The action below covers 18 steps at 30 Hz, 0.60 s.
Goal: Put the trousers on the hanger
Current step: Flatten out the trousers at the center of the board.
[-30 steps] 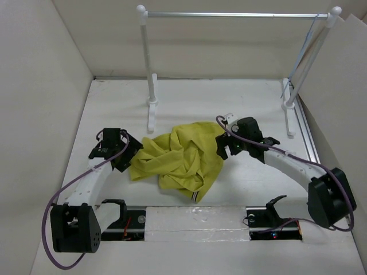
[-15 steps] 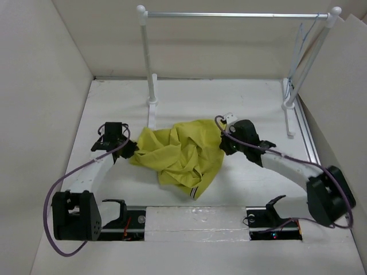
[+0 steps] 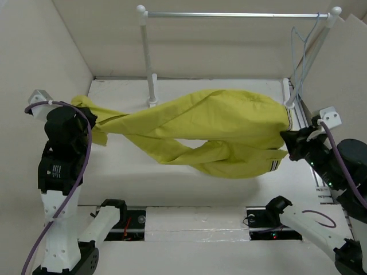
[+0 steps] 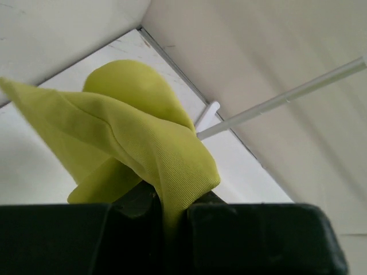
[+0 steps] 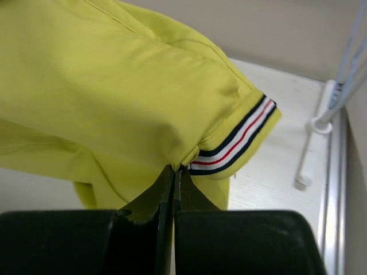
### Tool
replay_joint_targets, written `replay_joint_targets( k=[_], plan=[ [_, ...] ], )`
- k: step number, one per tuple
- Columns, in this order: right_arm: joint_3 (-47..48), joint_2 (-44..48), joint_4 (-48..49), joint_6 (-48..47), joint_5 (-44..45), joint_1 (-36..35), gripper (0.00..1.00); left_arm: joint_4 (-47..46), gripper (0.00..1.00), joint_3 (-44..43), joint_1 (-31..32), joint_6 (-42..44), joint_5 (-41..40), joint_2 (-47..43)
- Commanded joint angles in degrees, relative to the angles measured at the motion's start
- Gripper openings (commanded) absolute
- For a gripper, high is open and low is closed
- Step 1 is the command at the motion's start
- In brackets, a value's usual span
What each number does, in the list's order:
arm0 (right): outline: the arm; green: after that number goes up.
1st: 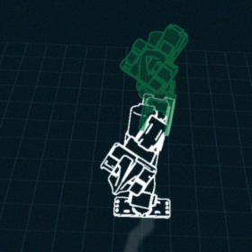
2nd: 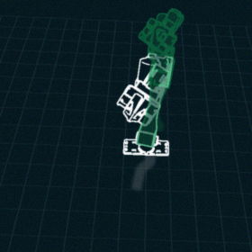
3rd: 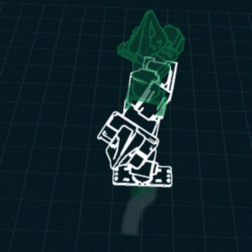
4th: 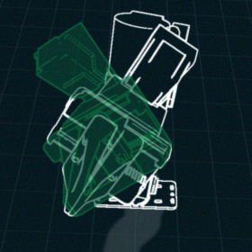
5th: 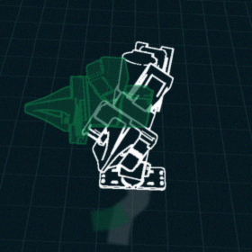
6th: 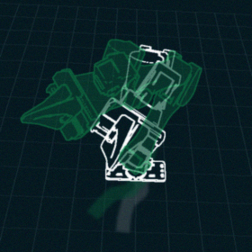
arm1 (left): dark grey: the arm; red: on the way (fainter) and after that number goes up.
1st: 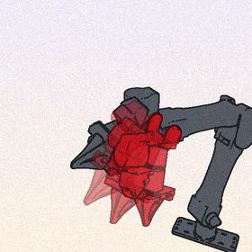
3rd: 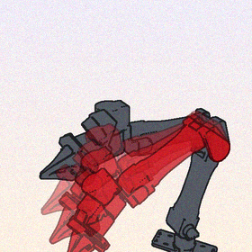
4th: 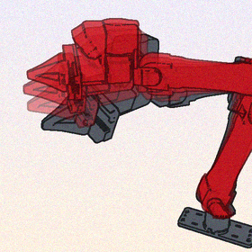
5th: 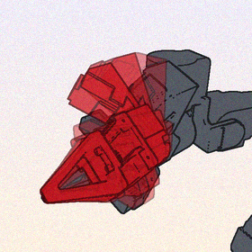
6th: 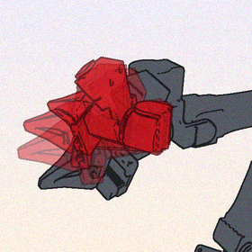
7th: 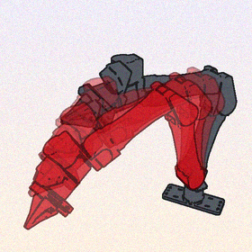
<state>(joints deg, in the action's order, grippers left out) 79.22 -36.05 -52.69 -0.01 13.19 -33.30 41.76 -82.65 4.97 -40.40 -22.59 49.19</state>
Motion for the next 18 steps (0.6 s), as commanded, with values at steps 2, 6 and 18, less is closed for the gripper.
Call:
replay_joint_targets(
  k=[2, 6, 18],
  plan=[
    [2.26, -5.59, -12.36, -1.39, 11.75, 0.25, 0.0, 1.76, 0.0, -0.07, 0.13, 4.19, -6.52, 3.1],
    [-2.92, -9.8, -1.74, -3.85, 16.6, 1.12, 0.0, -2.37, 0.0, 2.76, 0.13, 4.81, -2.03, 10.46],
    [-10.3, -28.13, 15.95, -11.68, -6.15, 20.29, 0.82, -8.17, 0.99, -1.48, 0.2, 6.21, 7.65, 33.02]
  ],
)
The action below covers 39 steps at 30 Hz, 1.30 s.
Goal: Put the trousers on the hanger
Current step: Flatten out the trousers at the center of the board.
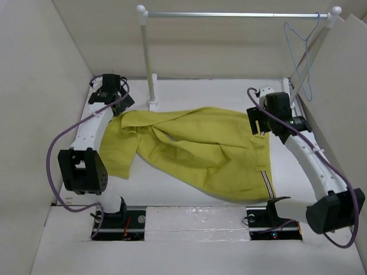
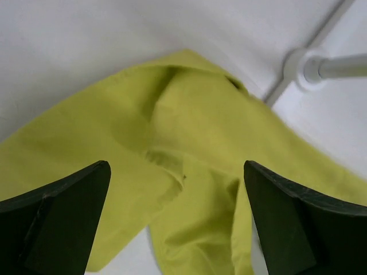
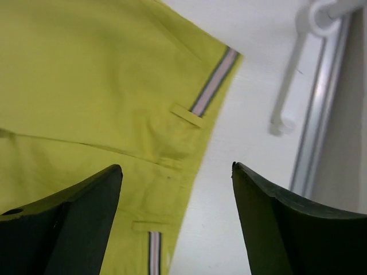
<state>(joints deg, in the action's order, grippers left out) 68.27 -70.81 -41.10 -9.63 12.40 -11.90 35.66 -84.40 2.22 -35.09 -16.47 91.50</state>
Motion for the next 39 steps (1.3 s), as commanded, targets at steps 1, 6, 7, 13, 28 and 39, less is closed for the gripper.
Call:
replay_joint_targets(
  k=[1, 6, 7, 13, 28, 39],
  plan=[
    [-4.06, 11.08, 4.28, -0.67, -6.07, -1.11, 0.83, -3.3, 0.99, 2.46, 4.27, 1.16, 2.05, -11.15],
    [-21.4, 19.82, 5.94, 2.07, -18.69, 6.52, 0.82, -5.34, 0.87, 14.34, 26.53, -0.58, 1.1, -18.03],
    [-23.86, 20.18, 6.29, 2.85, -19.95, 7.5, 0.82, -4.82, 0.84, 15.31, 30.87, -2.16, 0.04, -17.68],
    [-24.59, 16.32, 8.93, 5.75, -20.84, 10.22, 0.83, -7.01, 0.81, 19.45, 54.52, -9.38, 0.21, -8.29],
    [-34.96, 1.2, 21.76, 14.1, -26.11, 25.79, 0.89, -13.07, 0.28, 24.28, 66.16, -6.22, 10.74, 7.46],
    [-39.89, 1.46, 26.69, 18.68, -33.59, 29.47, 0.1, -13.6, 0.04, 28.07, 66.16, -3.4, 19.99, 1.77]
  ],
)
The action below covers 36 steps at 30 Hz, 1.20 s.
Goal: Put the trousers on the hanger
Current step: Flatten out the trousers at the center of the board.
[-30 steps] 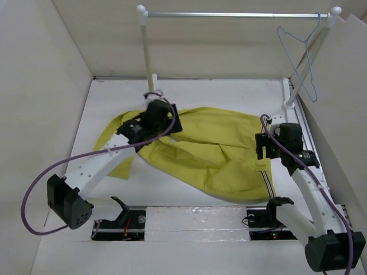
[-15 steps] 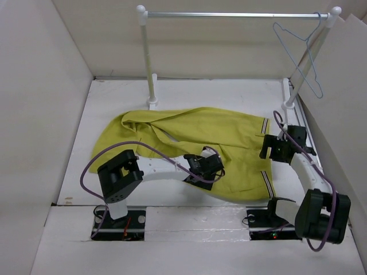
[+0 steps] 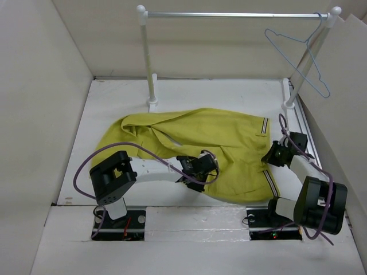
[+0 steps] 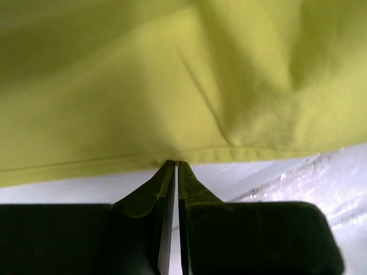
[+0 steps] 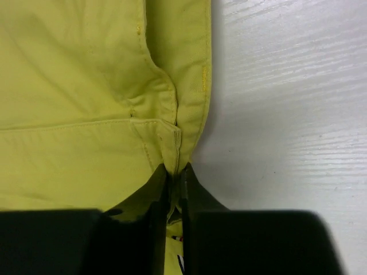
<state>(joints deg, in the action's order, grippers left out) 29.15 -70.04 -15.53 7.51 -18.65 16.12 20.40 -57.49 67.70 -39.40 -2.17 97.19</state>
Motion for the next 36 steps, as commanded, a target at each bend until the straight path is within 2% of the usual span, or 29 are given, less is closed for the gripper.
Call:
replay_joint_targets(
  k=[1, 3, 4, 5, 8, 9, 10, 13, 14, 15, 16, 17, 19, 20, 21, 22, 23, 24, 26, 28, 30, 31, 32, 34, 36],
  plan=[
    [0.63, 1.56, -1.23, 0.41, -1.31, 3.72, 0.0, 2.53, 0.19, 0.29, 0.68, 0.64, 4.91, -6.28],
    [2.57, 3.32, -3.97, -0.65, 1.49, 5.92, 0.0, 3.58, 0.32, -1.21, 0.68, 0.29, 3.85, -8.31],
    [4.93, 4.38, -5.11, -1.17, 3.26, 7.16, 0.0, 4.46, 0.38, -2.09, 0.68, -0.06, 0.8, -9.2],
    [6.43, 6.74, -7.47, -2.31, 5.19, 8.39, 0.0, 6.3, 0.49, -3.84, 0.68, -0.5, -0.45, -10.08],
    [13.62, 8.78, -11.7, -4.68, 16.6, 11.47, 0.0, 9.29, 0.55, -5.26, 0.68, -2.52, -6.14, -14.03],
    [15.48, 8.52, -12.33, -5.3, 22.81, 11.48, 0.0, 10.17, 0.56, -4.91, -0.37, -4.53, -8.09, -16.57],
    [17.07, 8.26, -12.59, -5.57, 25.31, 12.0, 0.0, 10.62, 0.59, -4.3, -2.29, -5.33, -11.24, -18.42],
    [21.73, 5.8, -12.77, -6.63, 25.08, 12.01, 0.56, 11.85, 0.64, 0.09, -7.83, -8.76, -14.52, -25.63],
    [22.53, 5.18, -12.77, -6.8, 23.59, 11.4, 0.79, 11.94, 0.64, 2.8, -13.33, -9.29, -14.79, -27.47],
    [23.84, 4.05, -13.21, -8.63, 19.66, 10.78, 0.83, 11.68, 0.65, 4.22, -16.69, -9.64, -14.35, -31.49],
    [24.11, 3.95, -13.73, -8.91, 17.27, 9.64, 0.84, 11.5, 0.68, 5.36, -19.94, -10.08, -12.87, -33.62],
    [24.03, 4.56, -14.17, -9.26, 16.64, 6.33, 0.84, 11.67, 0.69, 7.72, -26.94, -10.61, -11.9, -35.56],
    [21.67, 8.92, -14.44, -9.35, 16.28, 1.92, 0.82, 11.85, 0.69, 10.02, -34.09, -11.92, -8.31, -41.44],
    [20.35, 10.96, -13.92, -8.66, 15.59, -2.8, 0.62, 12.55, 0.68, 12.21, -41.0, -12.71, -7.41, -43.2],
    [18.68, 13.07, -13.13, -8.22, 12.88, -5.2, 0.44, 12.73, 0.67, 13.8, -44.46, -13.68, -6.27, -46.96],
    [14.66, 17.52, -11.99, -7.78, 11.2, -7.74, 0.3, 13.08, 0.64, 15.03, -48.07, -14.65, -3.3, -48.74],
    [12.62, 19.66, -9.72, -5.77, 9.79, -10.21, 0.0, 13.17, 0.62, 17.83, -51.5, -15.7, -1.88, -50.33],
    [10.69, 21.42, -8.39, -5.23, 5.86, -15.36, 0.0, 13.78, 0.6, 18.64, -55.27, -16.84, -1.17, -51.56],
    [7.07, 24.24, -5.75, -5.13, 2.41, -20.58, 0.0, 15.89, 0.59, 19.87, -56.01, -19.91, -3.71, -50.26],
    [6.71, 24.43, -6.26, -5.4, 0.99, -28.83, 0.0, 16.86, 0.59, 21.1, -58.29, -21.59, -2.93, -49.81],
    [7.85, 23.99, -7.93, -6.8, 2.38, -34.46, 0.13, 18.27, 0.59, 22.68, -60.22, -24.22, -0.65, -50.86],
    [8.55, 23.64, -8.72, -6.8, 3.79, -39.62, 0.22, 18.7, 0.6, 23.39, -61.71, -25.28, 1.54, -51.48],
    [9.69, 23.37, -9.95, -9.07, 4.67, -41.94, 0.41, 19.32, 0.61, 25.22, -61.73, -26.51, 1.91, -52.35],
    [11.1, 22.14, -11.01, -10.23, 5.82, -47.2, 0.52, 21.33, 0.63, 27.07, -62.43, -30.11, 1.91, -55.08],
    [13.29, 20.92, -13.47, -11.98, 6.52, -49.51, 0.57, 21.78, 0.65, 29.19, -62.43, -31.96, 4.19, -58.23]
  ],
)
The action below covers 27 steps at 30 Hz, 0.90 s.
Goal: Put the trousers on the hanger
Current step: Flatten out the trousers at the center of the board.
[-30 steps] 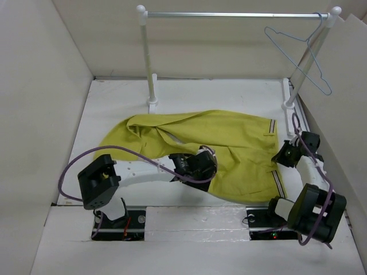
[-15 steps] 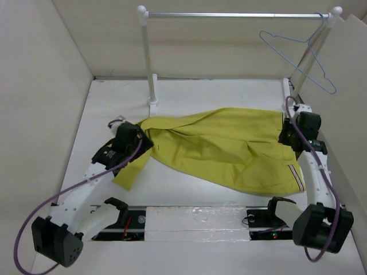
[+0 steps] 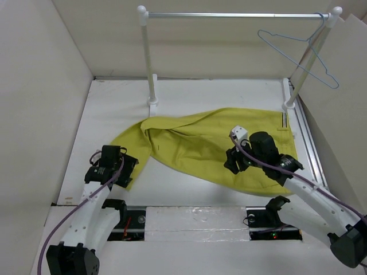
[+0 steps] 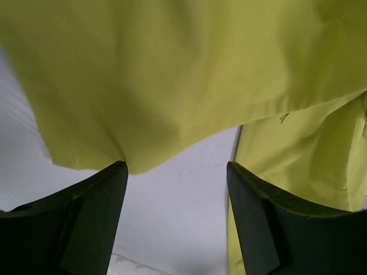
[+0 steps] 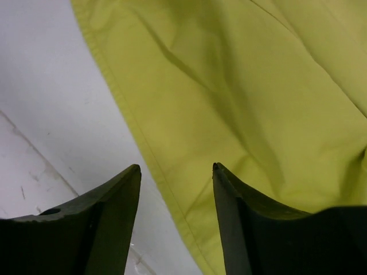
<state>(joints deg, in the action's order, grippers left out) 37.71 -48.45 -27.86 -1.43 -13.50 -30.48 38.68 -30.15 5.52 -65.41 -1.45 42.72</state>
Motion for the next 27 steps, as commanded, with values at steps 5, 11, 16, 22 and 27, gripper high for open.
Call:
replay_joint_targets(
  k=[5, 11, 16, 22, 27],
  plan=[
    [6.41, -1.12, -0.8, -4.9, -1.09, -7.31, 0.66, 8.43, 0.7, 2.47, 1.15, -14.82, 5.49, -8.7],
    [6.49, -2.62, 2.81, -6.91, -6.27, -7.93, 0.67, 7.83, 0.76, 2.2, 2.48, -21.86, -0.37, -4.5],
    [7.81, -3.15, 2.55, -9.82, -8.3, -8.46, 0.66, 3.34, 0.71, 1.85, 2.48, -25.63, -6.01, 7.44],
    [7.03, -2.53, 1.67, -10.44, -9.44, -8.46, 0.66, 3.25, 0.36, 0.36, 2.48, -28.02, -12.78, 7.65],
    [5.79, -3.05, 2.27, -10.7, -9.35, -8.46, 0.66, 7.28, 0.0, -6.12, 2.48, -23.64, -17.52, 5.1]
  ],
)
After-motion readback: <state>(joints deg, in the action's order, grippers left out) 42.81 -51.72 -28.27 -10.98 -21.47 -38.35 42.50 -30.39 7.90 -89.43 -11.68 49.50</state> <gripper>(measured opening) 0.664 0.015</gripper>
